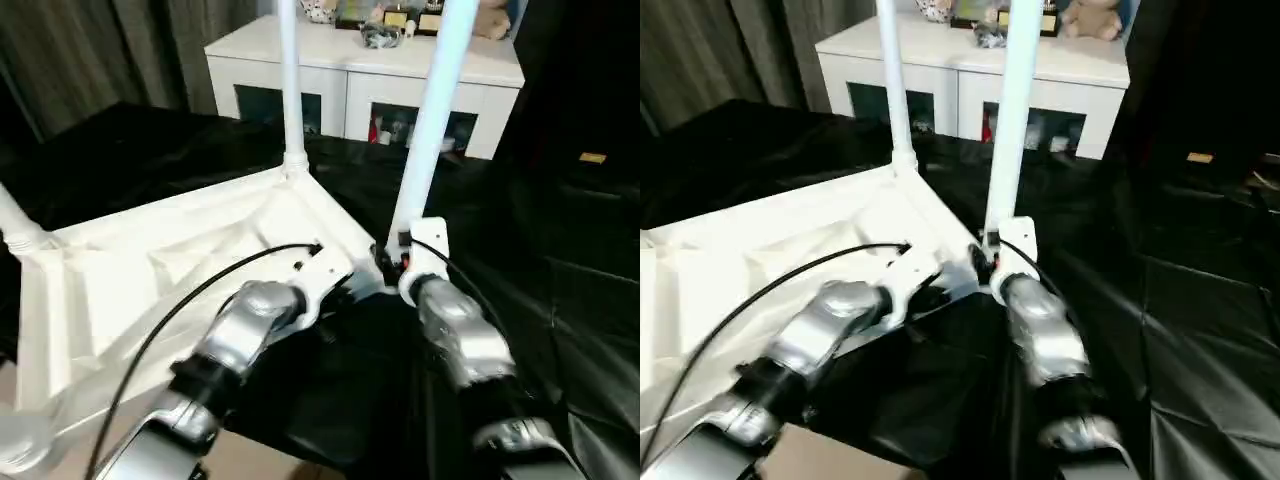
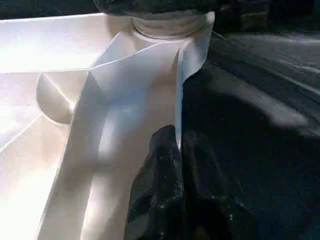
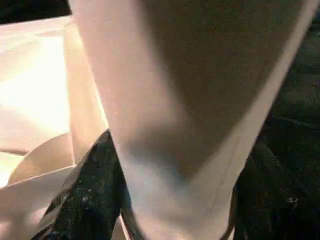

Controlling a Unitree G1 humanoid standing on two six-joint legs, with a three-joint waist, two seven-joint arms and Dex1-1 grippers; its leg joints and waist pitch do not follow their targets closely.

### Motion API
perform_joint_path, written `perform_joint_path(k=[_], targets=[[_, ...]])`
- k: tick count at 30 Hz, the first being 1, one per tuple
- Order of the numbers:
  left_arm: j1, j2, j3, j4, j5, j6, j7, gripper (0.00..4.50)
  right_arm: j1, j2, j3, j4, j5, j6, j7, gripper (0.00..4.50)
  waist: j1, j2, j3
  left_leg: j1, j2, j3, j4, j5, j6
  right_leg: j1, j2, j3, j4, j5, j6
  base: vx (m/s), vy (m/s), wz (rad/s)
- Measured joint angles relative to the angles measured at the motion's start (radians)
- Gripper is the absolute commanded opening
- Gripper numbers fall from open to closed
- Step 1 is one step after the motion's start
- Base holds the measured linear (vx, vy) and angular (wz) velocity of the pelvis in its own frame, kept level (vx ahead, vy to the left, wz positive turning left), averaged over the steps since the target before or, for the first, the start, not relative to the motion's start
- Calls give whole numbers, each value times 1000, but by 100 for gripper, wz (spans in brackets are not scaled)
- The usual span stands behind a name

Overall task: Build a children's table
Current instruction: Rotate leg to tighten

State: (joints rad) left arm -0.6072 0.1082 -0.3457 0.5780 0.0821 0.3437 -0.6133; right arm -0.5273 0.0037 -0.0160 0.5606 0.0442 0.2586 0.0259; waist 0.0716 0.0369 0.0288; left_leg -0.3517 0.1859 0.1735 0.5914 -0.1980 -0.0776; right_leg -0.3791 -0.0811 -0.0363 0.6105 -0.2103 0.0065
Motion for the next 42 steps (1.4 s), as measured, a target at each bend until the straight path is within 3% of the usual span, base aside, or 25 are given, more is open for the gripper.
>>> perform_joint_path(k=[3, 8, 15, 21, 31, 32, 42], targets=[[-9, 4, 0, 17, 4, -21, 8, 0, 0, 14, -19, -2, 3, -13, 9, 331, -3, 1, 0, -1, 0, -1, -1, 0, 0, -1, 0, -1, 0, 2, 3, 0, 0, 0], [-16, 72, 15, 18, 34, -75, 17, 0, 30, 11, 17, -8, 29, -4, 120, 371, -33, 3, 2, -9, 3, -5, -1, 1, -2, -7, 2, -6, 0, 8, 4, 0, 0, 0], [61, 189, -6, -109, -2, -158, -180, 0, 77, -197, 102, -86, 50, -5, 505, 377, -25, 4, 2, -20, 6, -5, -2, 3, 6, -21, 4, -9, 0, 4, 0, 36, -1, 1], [155, 307, -26, -252, -67, -188, -392, 0, 172, -357, 182, -210, 93, -33, 811, 377, -5, 5, 2, -21, 6, -3, 0, 2, 8, -21, 4, -9, 0, 2, -3, 0, 0, 0], [210, 349, -45, -350, -110, -146, -490, 0, 194, -411, 190, -307, 163, -32, 1004, 377, -7, 5, 3, -17, 6, -1, 2, -1, 2, -18, 3, -6, 3, 2, -4, 0, 0, 0], [211, 351, -45, -354, -111, -145, -493, 0, 197, -412, 190, -309, 166, -31, 1010, 350, -8, 5, 3, -17, 6, -1, 2, -1, 2, -18, 3, -6, 3, 2, -4, 0, 0, 0], [220, 357, -48, -378, -121, -121, -509, 0, 209, -441, 205, -319, 178, -29, 1060, 277, -5, 5, 3, -18, 6, -1, 2, 1, 5, -19, 3, -6, 2, 2, -4, 0, 0, 0]])
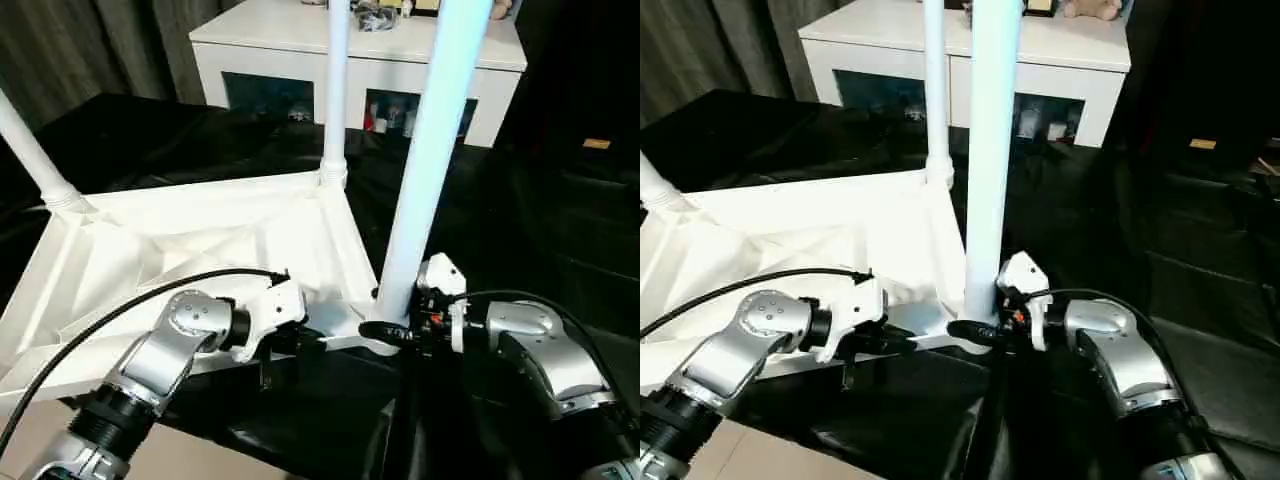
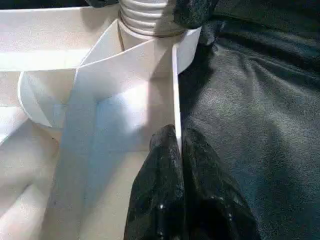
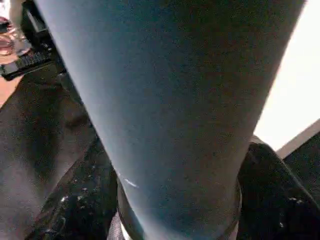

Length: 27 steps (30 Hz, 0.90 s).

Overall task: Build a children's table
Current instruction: Rotate leg to tighten

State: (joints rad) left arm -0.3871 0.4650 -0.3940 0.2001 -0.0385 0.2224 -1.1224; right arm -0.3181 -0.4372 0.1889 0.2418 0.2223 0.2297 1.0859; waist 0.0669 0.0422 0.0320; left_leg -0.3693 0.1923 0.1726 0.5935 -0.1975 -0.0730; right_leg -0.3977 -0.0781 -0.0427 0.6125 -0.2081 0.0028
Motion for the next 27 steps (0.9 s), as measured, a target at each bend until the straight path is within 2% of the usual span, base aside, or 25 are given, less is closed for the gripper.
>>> perform_joint_path(k=[11, 14, 16, 18, 21, 25, 27], targets=[[4, 9, -5, -9, 6, 15, 6, 0, 2, 6, 13, 1, -11, -4, -19, 272, -4, -1, -1, 2, 0, 0, 1, -1, -1, 2, 0, 0, 2, 0, 0, 0, 0, 0], [-8, -9, -3, 19, 36, 17, 62, 0, -7, 57, 0, 36, -29, 0, -121, 272, -9, -2, -2, 9, 0, 0, 1, -1, -2, 12, 0, 1, 1, 0, 0, 0, 0, 0], [-41, -73, 14, 92, 65, 38, 165, 0, -37, 145, -45, 94, -62, 29, -303, 272, -14, -2, -1, 21, -1, 0, 1, -1, -2, 18, 0, 3, 2, -2, 3, 0, 0, 0], [-66, -105, 16, 123, 82, 53, 218, 0, -63, 183, -60, 118, -79, 46, -412, 272, -19, -2, 0, 20, -1, 0, 0, -1, -2, 16, 0, 3, -1, -3, 5, -54, 3, -5], [-118, -202, 23, 214, 97, 83, 351, 0, -101, 304, -134, 168, -102, 88, -690, 272, -27, -2, -1, 20, -3, 0, -1, -1, -3, 16, 0, 4, -3, -3, 5, 0, 0, 0], [-156, -281, 27, 281, 100, 106, 446, 0, -135, 387, -192, 211, -106, 94, -900, 272, -24, -2, -1, 20, -4, 0, -1, -1, -3, 17, -2, 5, -3, -3, 5, 0, 0, 0], [-205, -332, 34, 353, 101, 117, 502, 0, -192, 439, -229, 282, -116, 82, -1038, 272, -22, -2, -1, 18, -5, 0, -1, -1, -3, 16, -2, 6, -3, -3, 5, 0, 0, 0]])
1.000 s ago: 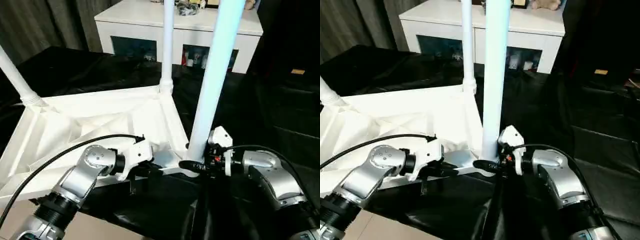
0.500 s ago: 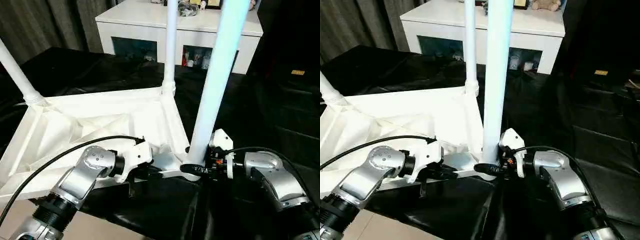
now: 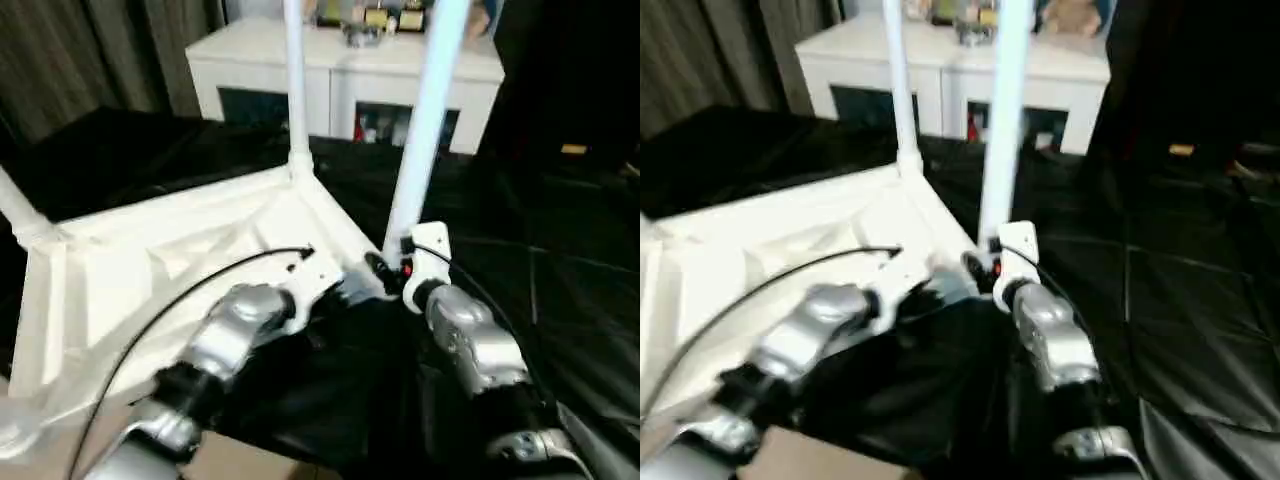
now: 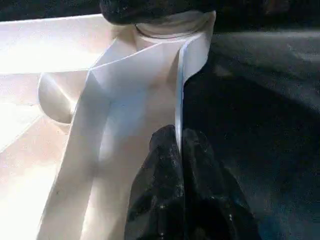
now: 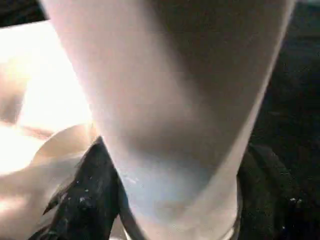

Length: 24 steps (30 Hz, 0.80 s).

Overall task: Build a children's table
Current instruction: Rotate leg to tighten

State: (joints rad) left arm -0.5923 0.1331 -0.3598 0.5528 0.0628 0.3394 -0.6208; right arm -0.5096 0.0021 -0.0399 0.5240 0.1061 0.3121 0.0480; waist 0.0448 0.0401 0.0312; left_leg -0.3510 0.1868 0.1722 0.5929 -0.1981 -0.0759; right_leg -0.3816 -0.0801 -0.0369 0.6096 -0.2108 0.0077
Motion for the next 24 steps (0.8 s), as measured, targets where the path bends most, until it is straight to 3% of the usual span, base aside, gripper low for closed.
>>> perform_joint_path(k=[5, 6, 8, 12, 19, 24], targets=[[-20, -17, 2, 39, 0, -4, 24, 0, -38, 15, -15, 61, -4, -42, -33, 272, -1, 0, 0, 0, -1, 0, -1, 0, 0, 0, -2, -1, -1, 1, 1, 0, 0, 0], [-20, -14, 2, 37, 0, -5, 21, 0, -36, 13, -18, 61, -5, -50, -18, 328, -1, 0, 0, 0, -1, 0, -1, 0, 0, 0, -2, -1, -1, 2, 1, 0, 0, 0], [-17, -3, 4, 29, 1, -10, 16, 0, -28, 15, -17, 47, -3, -55, 12, 342, -2, 1, 0, -1, -1, 0, -2, 0, 0, 0, -2, -2, 0, 4, 2, 0, 0, 0], [-24, 59, 39, 18, 7, -3, 20, 0, 16, 16, 22, 25, 11, -36, 106, 378, -21, -1, 1, -3, 0, -5, -5, 0, -1, -5, -2, -7, 0, 8, 1, 16, -4, -10], [50, 228, 7, -130, -8, -18, -198, 0, 75, -253, 138, -163, 47, -14, 524, 378, -10, -1, 0, -8, 6, -4, -11, -1, 1, -13, 5, -9, 0, 2, -5, 24, -5, -1], [110, 316, 7, -206, -37, -74, -333, 0, 130, -334, 193, -204, 54, -18, 716, 378, -7, 2, 0, -6, 5, -3, -13, -2, -1, -13, 4, -8, 0, 0, -7, 0, 0, 0]])
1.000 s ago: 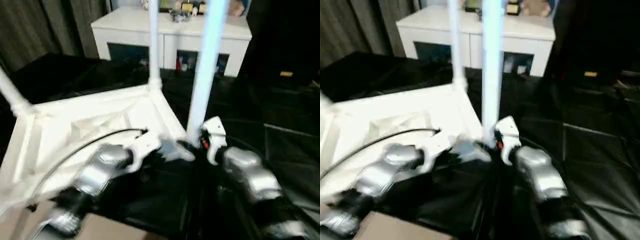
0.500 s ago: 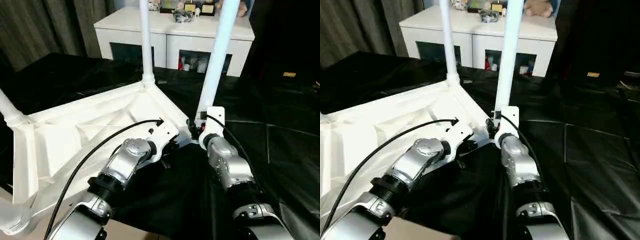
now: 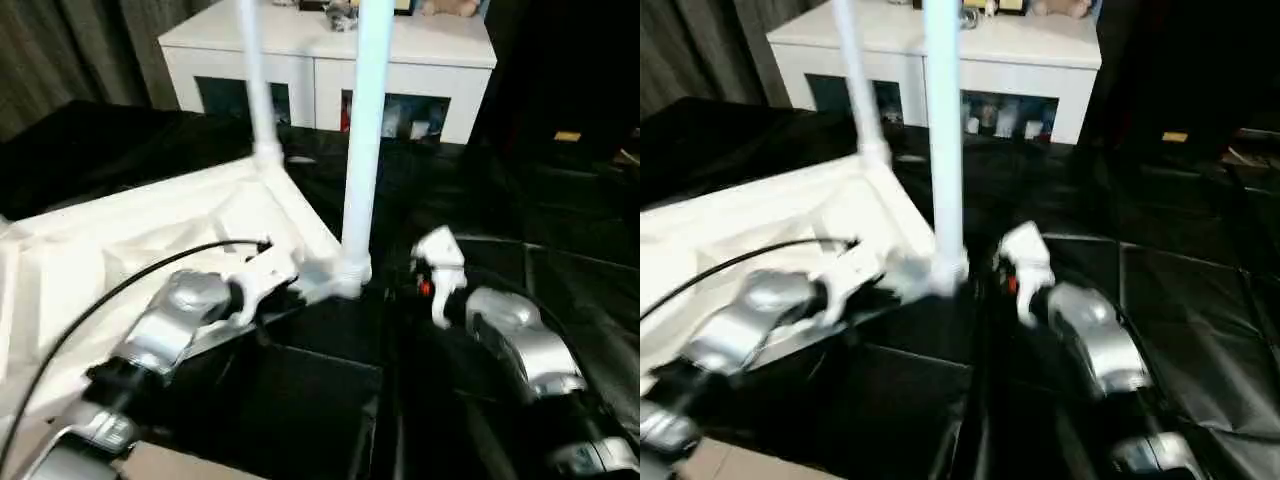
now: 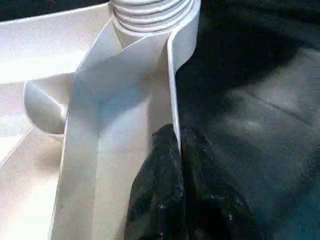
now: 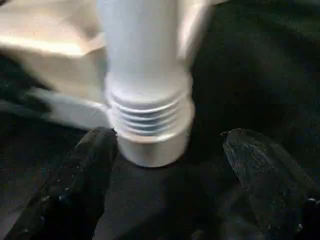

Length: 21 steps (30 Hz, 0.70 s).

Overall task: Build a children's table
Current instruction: Rotate leg to tighten

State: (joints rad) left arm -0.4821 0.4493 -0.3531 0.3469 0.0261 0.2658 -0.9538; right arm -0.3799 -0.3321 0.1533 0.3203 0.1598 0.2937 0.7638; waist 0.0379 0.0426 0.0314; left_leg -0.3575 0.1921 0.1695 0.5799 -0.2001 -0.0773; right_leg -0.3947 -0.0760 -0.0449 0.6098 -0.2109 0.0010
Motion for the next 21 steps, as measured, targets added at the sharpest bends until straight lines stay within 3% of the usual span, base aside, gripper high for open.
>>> perform_joint_path(k=[4, 8, 12, 13, 17, 18, 21], targets=[[49, 39, -20, -81, -34, -11, -94, 0, 22, -71, 41, -47, 23, -2, 128, 378, 11, 0, 0, 3, 0, 1, 3, -2, -4, 0, -1, 1, 0, 0, 0, 0, 0, 0], [54, 43, -28, -101, -45, -3, -116, 0, 23, -72, 66, -71, 27, -11, 180, 378, 22, 0, 1, 3, 0, 2, 5, -2, -4, 0, -1, 1, 2, 0, 0, 0, 0, 0], [56, 44, -27, -105, -47, -3, -123, 0, 21, -59, 67, -61, 21, -24, 182, 378, 23, -1, 1, 2, 0, 2, 6, -2, -4, 0, -1, 2, 1, 0, 0, 0, 0, 0], [57, 44, -27, -107, -47, -3, -123, 0, 19, -59, 68, -60, 21, -25, 183, 352, 23, -1, 1, 2, 0, 2, 6, -2, -4, 0, -1, 2, 1, 0, 0, 0, 0, 0], [58, 47, -26, -109, -49, -3, -126, 0, 1, -62, 72, -40, 21, -26, 189, 339, 23, -1, 1, 1, 0, 2, 5, -2, -3, 0, -1, 1, 2, 0, 0, 0, 0, 0], [60, 48, -26, -112, -49, -3, -127, 0, -1, -65, 72, -37, 21, -27, 199, 311, 23, -1, 1, 1, 0, 2, 5, -2, -3, 0, -1, 1, 2, 0, 0, 0, 0, 0], [61, 51, -26, -116, -49, 0, -130, 0, -1, -64, 71, -32, 17, -36, 204, 296, 23, -1, 1, 1, 0, 2, 6, -2, -3, 0, -1, 1, 2, 0, 0, 0, 0, 0]])
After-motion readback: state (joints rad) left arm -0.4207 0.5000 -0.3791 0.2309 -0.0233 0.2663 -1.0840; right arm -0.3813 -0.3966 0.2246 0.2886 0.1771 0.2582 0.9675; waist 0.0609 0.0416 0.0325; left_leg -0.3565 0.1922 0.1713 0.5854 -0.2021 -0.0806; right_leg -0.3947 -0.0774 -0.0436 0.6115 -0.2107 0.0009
